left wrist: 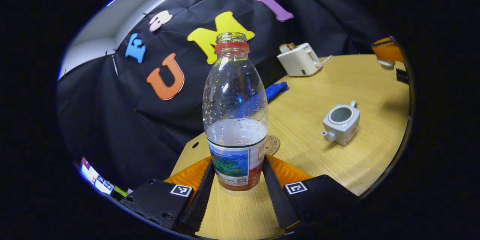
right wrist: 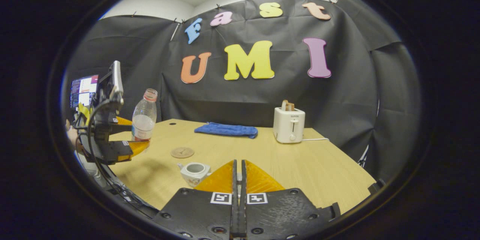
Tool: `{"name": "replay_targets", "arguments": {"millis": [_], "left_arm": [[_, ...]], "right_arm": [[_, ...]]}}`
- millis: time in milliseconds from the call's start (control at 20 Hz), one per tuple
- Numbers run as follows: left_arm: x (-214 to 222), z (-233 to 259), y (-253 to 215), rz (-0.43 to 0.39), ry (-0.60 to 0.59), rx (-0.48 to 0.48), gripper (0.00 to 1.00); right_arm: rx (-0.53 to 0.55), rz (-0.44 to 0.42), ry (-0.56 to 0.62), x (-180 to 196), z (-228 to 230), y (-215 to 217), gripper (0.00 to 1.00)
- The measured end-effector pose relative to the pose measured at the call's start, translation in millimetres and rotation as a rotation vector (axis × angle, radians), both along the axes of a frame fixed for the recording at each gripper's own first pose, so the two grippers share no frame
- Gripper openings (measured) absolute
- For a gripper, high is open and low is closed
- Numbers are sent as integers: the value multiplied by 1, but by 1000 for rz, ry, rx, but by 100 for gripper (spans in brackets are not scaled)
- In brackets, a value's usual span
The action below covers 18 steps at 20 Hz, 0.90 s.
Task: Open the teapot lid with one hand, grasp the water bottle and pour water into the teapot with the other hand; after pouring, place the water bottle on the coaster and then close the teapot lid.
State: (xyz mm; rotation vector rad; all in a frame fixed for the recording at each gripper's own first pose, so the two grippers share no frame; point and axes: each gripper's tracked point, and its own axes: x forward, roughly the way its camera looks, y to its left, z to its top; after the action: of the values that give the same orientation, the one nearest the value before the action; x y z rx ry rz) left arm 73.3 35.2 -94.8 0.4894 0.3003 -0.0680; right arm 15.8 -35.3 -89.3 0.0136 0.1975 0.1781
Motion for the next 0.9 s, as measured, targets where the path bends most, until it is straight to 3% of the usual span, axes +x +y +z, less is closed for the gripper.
{"name": "replay_targets", "arguments": {"millis": [300,450,600,900], "left_arm": [[23,25,14,87,-119,-338,75],[48,24,12,76,-130,-483,75],[71,18,17,63,-129,-480,75],[121,-19,-16,-2,-47,-512,76]], "right_arm": [[-20,-5,-19,-4,9,6,0],[-21,-10,-15,-4,7,5,0],[-28,-25,-7,-2,4,-2,0],[-30,-74,6,3,-2,-23,0]]}}
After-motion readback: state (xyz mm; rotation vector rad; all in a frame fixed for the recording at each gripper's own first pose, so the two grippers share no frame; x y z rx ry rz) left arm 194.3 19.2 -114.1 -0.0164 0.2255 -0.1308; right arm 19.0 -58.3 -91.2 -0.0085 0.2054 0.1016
